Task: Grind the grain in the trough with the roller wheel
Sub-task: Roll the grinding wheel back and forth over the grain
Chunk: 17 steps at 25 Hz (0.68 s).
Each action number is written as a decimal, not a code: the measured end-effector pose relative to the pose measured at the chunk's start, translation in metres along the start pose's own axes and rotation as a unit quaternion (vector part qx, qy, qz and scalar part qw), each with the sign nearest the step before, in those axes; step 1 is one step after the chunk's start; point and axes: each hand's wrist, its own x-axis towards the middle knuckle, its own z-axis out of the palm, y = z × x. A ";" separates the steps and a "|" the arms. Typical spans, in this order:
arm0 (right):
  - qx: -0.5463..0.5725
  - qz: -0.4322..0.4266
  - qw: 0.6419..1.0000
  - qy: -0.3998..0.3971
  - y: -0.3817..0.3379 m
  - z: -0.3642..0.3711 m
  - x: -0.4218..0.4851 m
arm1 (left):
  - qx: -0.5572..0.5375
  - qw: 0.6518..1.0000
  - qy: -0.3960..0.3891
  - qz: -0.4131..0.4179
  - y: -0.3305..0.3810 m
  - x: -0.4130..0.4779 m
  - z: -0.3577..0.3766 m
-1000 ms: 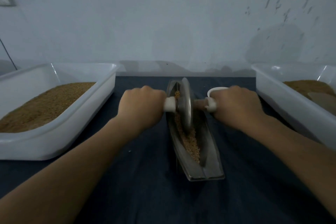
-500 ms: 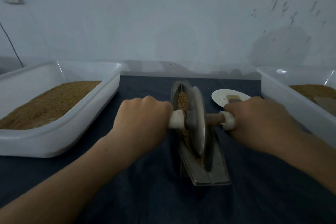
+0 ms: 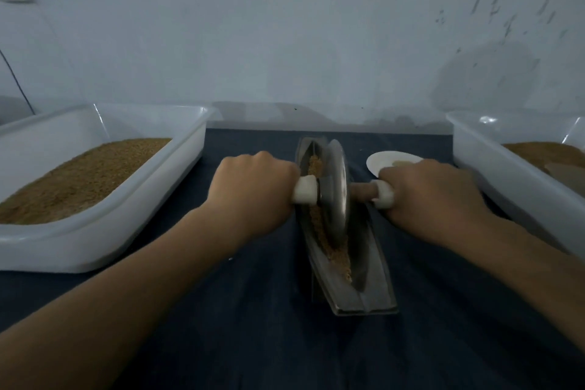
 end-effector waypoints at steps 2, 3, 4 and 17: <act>0.015 -0.034 0.998 0.054 0.001 -0.018 -0.019 | -0.008 0.999 0.043 0.022 0.000 -0.025 -0.013; 0.023 -0.041 0.997 0.059 0.003 -0.021 -0.021 | -0.012 0.998 0.054 0.024 -0.001 -0.025 -0.016; 0.017 -0.037 0.998 0.045 0.004 -0.020 -0.018 | -0.016 0.999 0.036 0.019 -0.001 -0.021 -0.014; 0.001 -0.028 0.999 0.037 -0.001 -0.029 -0.020 | -0.019 0.998 0.050 0.021 0.001 -0.034 -0.024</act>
